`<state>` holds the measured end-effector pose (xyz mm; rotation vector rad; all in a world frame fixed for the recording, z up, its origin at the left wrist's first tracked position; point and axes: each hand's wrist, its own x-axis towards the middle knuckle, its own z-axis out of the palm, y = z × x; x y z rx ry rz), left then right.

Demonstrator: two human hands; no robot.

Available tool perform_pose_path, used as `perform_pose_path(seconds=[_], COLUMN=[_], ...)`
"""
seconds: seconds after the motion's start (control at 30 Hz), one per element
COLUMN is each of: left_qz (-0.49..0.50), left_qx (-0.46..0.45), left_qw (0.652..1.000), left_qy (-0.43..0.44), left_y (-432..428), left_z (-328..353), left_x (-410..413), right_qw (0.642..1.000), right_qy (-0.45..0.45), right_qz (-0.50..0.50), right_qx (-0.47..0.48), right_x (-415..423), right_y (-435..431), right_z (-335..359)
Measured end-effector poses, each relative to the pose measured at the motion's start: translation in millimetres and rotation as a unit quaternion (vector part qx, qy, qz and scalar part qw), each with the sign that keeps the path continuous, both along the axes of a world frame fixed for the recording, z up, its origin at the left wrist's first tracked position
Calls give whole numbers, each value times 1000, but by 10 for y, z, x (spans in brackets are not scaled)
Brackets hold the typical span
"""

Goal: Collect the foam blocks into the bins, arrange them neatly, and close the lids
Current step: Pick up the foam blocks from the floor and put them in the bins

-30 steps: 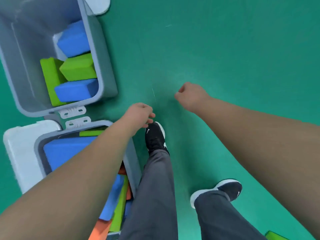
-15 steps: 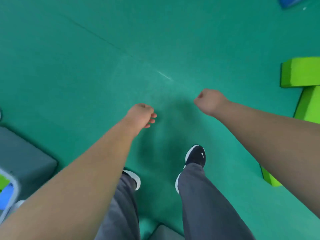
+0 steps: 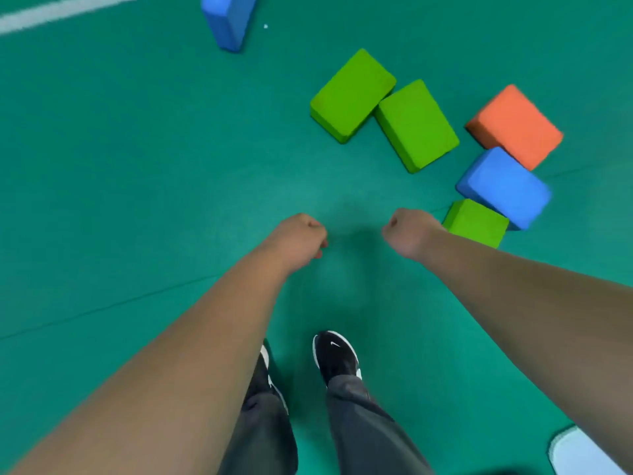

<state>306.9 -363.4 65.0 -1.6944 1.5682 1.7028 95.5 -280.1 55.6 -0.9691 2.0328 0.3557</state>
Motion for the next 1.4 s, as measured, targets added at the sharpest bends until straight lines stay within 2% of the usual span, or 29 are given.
perform_pose_path(seconds=[0.27, 0.4, 0.6, 0.93, 1.1, 1.23, 1.4], left_qz=[-108, -169, -189, -161, -119, -92, -126], left_qx=[65, 69, 75, 63, 28, 22, -5], left_qw=[992, 982, 978, 981, 987, 987, 976], left_qy=[-22, -51, -52, -90, -102, -131, -178], left_y=[191, 81, -350, -1684, -2441, -2901, -3480], left_z=[-308, -414, -567, -566, -653, -729, -422], left_x=[-790, -996, -1167, -1113, -1176, -1213, -1276], right_qw=[994, 989, 988, 995, 996, 999, 995], right_qy=[-21, -25, -27, -21, -42, -45, -79], right_qz=[-100, -145, -145, -92, -81, -25, 21], right_qx=[35, 31, 48, -2, -14, 2, -55], right_x=[-632, -790, -899, -1258, -1514, -1592, -1605], right_y=[485, 504, 308, -1096, -1836, -2396, -3356], right_z=[-104, -219, -355, -317, -595, -787, -525])
